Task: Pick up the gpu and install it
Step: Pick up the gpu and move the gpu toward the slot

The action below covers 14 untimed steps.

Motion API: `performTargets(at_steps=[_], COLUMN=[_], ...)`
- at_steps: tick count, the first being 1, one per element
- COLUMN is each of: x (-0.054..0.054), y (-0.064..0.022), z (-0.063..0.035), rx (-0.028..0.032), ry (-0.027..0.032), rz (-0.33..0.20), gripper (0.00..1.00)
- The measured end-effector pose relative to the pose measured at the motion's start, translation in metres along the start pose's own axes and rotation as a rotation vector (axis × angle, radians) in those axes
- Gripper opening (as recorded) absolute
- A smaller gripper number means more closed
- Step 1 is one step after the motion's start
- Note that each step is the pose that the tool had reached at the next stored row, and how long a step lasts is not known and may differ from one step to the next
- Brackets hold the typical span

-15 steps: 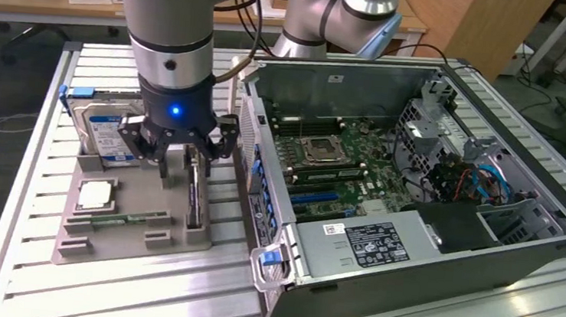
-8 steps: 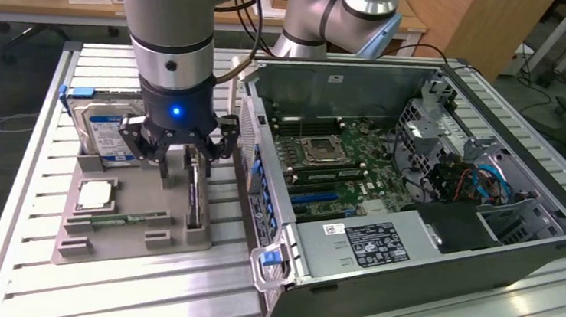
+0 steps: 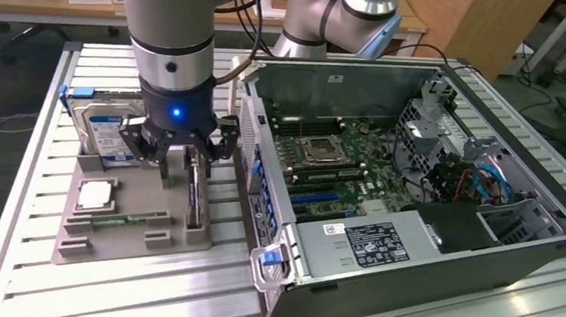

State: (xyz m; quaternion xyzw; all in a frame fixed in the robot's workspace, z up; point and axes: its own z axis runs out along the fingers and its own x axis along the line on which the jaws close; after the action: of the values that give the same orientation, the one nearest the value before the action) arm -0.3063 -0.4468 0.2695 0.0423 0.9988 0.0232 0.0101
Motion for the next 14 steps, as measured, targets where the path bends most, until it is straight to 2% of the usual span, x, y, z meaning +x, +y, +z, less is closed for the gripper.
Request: performTargets(at_steps=[14], x=[0.0000], y=[-0.0002], z=[0.0047], rx=[-0.0005], ry=[-0.0005], rz=[0.000], gripper=[0.65])
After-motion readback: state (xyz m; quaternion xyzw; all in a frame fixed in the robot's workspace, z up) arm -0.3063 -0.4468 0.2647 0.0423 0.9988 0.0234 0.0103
